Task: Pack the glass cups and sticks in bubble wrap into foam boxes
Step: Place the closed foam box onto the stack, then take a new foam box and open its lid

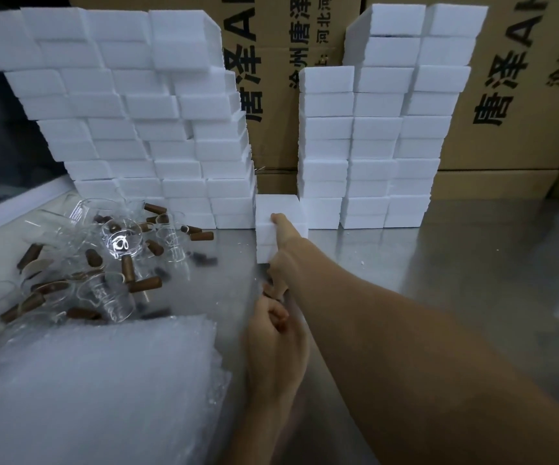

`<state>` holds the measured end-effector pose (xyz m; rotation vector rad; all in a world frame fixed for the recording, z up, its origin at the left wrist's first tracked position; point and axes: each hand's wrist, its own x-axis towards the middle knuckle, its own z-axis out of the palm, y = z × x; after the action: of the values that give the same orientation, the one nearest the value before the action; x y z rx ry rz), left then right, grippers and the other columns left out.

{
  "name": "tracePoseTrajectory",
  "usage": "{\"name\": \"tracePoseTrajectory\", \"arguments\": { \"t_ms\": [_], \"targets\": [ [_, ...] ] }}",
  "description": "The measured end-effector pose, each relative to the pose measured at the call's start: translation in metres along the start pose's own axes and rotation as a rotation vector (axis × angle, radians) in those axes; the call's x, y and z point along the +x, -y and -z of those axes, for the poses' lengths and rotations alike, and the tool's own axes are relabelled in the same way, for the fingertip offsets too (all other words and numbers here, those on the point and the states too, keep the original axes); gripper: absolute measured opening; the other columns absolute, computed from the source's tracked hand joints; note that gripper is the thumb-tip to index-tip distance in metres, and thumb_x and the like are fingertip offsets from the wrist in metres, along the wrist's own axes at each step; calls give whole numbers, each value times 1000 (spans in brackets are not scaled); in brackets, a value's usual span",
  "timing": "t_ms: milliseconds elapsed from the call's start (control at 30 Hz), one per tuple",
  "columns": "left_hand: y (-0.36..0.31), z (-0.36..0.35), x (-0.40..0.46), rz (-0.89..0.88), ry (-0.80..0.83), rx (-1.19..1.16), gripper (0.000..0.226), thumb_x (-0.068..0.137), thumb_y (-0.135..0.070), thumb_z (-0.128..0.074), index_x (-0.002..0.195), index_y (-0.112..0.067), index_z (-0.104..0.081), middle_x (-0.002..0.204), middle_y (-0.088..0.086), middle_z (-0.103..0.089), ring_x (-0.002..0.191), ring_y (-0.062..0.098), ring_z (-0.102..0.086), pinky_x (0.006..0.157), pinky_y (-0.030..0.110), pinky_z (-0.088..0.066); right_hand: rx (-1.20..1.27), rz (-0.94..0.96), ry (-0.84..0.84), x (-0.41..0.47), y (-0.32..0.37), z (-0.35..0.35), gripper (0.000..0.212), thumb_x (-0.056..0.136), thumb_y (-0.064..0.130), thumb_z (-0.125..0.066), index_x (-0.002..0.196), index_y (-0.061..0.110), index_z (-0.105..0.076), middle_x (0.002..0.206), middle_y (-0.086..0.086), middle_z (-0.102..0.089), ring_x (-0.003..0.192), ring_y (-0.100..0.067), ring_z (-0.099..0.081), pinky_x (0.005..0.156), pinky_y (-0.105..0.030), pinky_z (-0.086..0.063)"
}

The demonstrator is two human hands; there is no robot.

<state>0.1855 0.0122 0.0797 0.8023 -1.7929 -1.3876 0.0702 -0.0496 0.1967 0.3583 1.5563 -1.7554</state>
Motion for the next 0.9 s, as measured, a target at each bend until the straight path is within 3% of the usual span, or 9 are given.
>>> {"name": "tracePoseTrajectory", "arguments": {
  "t_ms": [33, 67, 167, 300, 400, 500, 567, 767, 900],
  "targets": [
    [-13, 12, 1, -79, 35, 5, 14, 89, -3, -52, 76, -10, -50, 62, 2, -54, 53, -1, -50, 48, 13, -40, 9, 0, 20, -6, -5, 4, 68, 69, 63, -74, 114, 15, -54, 115, -9, -60, 90, -27, -54, 77, -40, -41],
    [-25, 24, 13, -95, -73, -21, 13, 89, -2, -51, 79, -9, -49, 65, 2, -54, 55, 0, -49, 49, 15, -40, 6, 10, 35, -11, -8, 9, 65, 72, 62, -72, 112, 14, -53, 114, -10, -59, 86, -27, -53, 71, -37, -40],
    [-31, 31, 14, -119, -240, -87, 10, 93, -4, -52, 88, -10, -46, 76, 3, -55, 65, 5, -51, 56, 20, -39, -6, -12, 49, -31, -24, 29, 57, 72, 62, -71, 99, 15, -53, 88, -7, -55, 67, -23, -47, 53, -33, -33],
    [-36, 33, 10, -78, -291, -170, 12, 95, -11, -53, 99, -13, -42, 103, 17, -54, 91, 29, -53, 74, 32, -41, -96, 26, 50, -52, -42, 69, 61, 66, 64, -70, 104, 18, -60, 77, -4, -58, 62, -17, -50, 58, -26, -42],
    [-41, 35, 6, -55, -288, -187, 22, 96, -15, -55, 110, -12, -39, 120, 18, -47, 108, 32, -47, 94, 43, -40, -210, 84, 84, -64, -50, 103, 66, 64, 67, -69, 100, 12, -60, 84, -6, -57, 72, -19, -53, 64, -27, -47],
    [-43, 37, 2, -42, -303, -199, 39, 97, -22, -54, 130, -9, -37, 129, 4, -37, 115, 18, -38, 91, 29, -31, -388, 211, 49, -72, -58, 137, 60, 68, 71, -63, 92, 17, -58, 87, -5, -55, 78, -20, -54, 63, -28, -49],
    [-45, 38, -1, -52, -291, -241, 44, 99, -26, -53, 135, -8, -36, 133, 3, -37, 117, 16, -38, 91, 30, -33, -467, 272, 36, -77, -61, 159, 59, 70, 74, -58, 89, 19, -60, 83, -4, -54, 72, -20, -55, 56, -25, -50],
    [-42, 40, -10, -71, -168, -139, 16, 98, -35, -52, 101, -19, -48, 105, 7, -61, 95, 26, -59, 76, 39, -49, -634, 419, -31, -88, -66, 206, 66, 65, 81, -56, 95, 23, -63, 62, -1, -72, 64, -19, -71, 52, -26, -55],
    [-43, 47, -20, -77, -172, -95, 15, 97, -35, -53, 95, -22, -48, 95, 1, -60, 87, 19, -57, 63, 27, -40, -807, 632, -101, -93, -71, 209, 64, 78, 77, -52, 76, 13, -58, 70, -5, -67, 64, -25, -63, 63, -35, -53]
  ]
}}
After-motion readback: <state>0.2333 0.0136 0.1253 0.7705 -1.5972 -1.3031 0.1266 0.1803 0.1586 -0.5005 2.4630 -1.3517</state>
